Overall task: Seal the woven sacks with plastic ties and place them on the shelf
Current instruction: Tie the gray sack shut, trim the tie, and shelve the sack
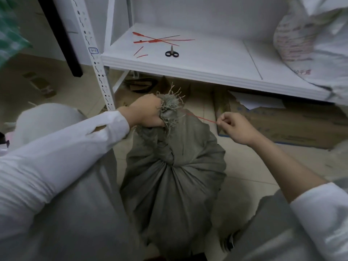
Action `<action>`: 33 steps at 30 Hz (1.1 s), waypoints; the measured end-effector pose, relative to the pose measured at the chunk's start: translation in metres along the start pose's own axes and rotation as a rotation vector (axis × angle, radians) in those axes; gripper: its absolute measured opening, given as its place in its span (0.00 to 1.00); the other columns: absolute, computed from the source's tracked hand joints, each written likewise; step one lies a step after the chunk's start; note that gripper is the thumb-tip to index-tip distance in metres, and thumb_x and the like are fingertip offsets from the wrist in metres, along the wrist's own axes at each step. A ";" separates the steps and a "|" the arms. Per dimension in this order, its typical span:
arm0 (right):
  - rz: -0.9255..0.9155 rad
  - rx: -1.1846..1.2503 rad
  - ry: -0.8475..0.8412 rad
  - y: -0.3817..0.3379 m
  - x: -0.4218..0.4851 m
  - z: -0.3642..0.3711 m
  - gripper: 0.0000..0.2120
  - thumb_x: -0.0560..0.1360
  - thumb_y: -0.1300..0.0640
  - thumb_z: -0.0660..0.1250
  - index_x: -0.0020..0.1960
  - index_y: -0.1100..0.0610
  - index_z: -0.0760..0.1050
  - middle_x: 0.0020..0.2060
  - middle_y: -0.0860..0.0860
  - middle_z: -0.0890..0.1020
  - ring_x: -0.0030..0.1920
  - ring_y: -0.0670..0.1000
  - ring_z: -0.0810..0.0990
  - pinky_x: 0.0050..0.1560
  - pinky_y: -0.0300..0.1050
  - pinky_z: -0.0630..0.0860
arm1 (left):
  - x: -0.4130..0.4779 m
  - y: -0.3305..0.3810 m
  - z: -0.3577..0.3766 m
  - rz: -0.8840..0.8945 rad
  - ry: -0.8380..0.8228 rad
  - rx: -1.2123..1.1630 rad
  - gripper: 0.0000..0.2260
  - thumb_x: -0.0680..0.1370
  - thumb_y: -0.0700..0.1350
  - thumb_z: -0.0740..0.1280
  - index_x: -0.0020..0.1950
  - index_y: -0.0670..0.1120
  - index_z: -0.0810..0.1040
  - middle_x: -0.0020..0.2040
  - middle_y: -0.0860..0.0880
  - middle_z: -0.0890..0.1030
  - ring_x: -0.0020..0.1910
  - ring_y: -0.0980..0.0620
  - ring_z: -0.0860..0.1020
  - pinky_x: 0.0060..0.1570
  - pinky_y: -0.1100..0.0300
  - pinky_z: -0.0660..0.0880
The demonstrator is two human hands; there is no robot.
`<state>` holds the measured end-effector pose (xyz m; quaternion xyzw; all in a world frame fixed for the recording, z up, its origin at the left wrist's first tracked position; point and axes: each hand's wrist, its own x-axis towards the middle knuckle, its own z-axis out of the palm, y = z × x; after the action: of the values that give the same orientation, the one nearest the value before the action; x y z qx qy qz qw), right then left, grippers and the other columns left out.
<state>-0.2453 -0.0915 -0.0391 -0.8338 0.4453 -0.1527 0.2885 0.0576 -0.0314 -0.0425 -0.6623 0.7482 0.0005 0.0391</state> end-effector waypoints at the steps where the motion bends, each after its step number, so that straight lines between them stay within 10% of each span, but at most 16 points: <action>1: -0.004 -0.004 -0.004 0.003 -0.003 0.000 0.08 0.80 0.60 0.62 0.42 0.58 0.73 0.32 0.47 0.76 0.33 0.46 0.73 0.34 0.39 0.68 | -0.002 0.000 -0.002 -0.008 -0.006 -0.035 0.29 0.66 0.70 0.58 0.49 0.49 0.81 0.44 0.49 0.81 0.46 0.45 0.79 0.47 0.52 0.78; 11: -0.146 -0.119 -0.008 -0.005 0.026 0.007 0.06 0.80 0.61 0.61 0.45 0.58 0.74 0.35 0.41 0.75 0.32 0.37 0.73 0.31 0.26 0.65 | -0.005 0.011 -0.009 0.249 0.297 -0.074 0.25 0.71 0.64 0.63 0.55 0.45 0.82 0.58 0.41 0.77 0.60 0.39 0.72 0.61 0.48 0.71; 16: -0.183 -0.065 0.034 -0.006 0.041 0.004 0.07 0.80 0.59 0.63 0.45 0.62 0.75 0.32 0.45 0.76 0.31 0.40 0.73 0.33 0.31 0.66 | -0.011 0.009 -0.011 0.063 0.100 -0.209 0.29 0.67 0.69 0.56 0.44 0.45 0.80 0.40 0.45 0.80 0.41 0.42 0.78 0.38 0.54 0.75; 21: -0.175 0.010 0.028 -0.012 0.049 0.006 0.06 0.80 0.60 0.62 0.46 0.60 0.75 0.32 0.48 0.78 0.31 0.41 0.75 0.32 0.35 0.70 | -0.010 0.006 -0.003 0.041 0.122 -0.348 0.24 0.68 0.66 0.62 0.44 0.46 0.80 0.39 0.47 0.80 0.40 0.47 0.78 0.40 0.54 0.75; 33: 0.260 1.080 0.209 -0.036 0.055 0.063 0.04 0.76 0.65 0.68 0.50 0.63 0.77 0.40 0.56 0.83 0.37 0.49 0.84 0.33 0.38 0.78 | -0.011 0.022 -0.004 0.024 0.189 -0.665 0.12 0.70 0.37 0.74 0.51 0.34 0.79 0.48 0.40 0.82 0.50 0.45 0.78 0.50 0.58 0.72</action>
<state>-0.1592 -0.0996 -0.0669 -0.4865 0.4295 -0.4037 0.6449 0.0369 -0.0181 -0.0393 -0.6273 0.7151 0.1831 -0.2483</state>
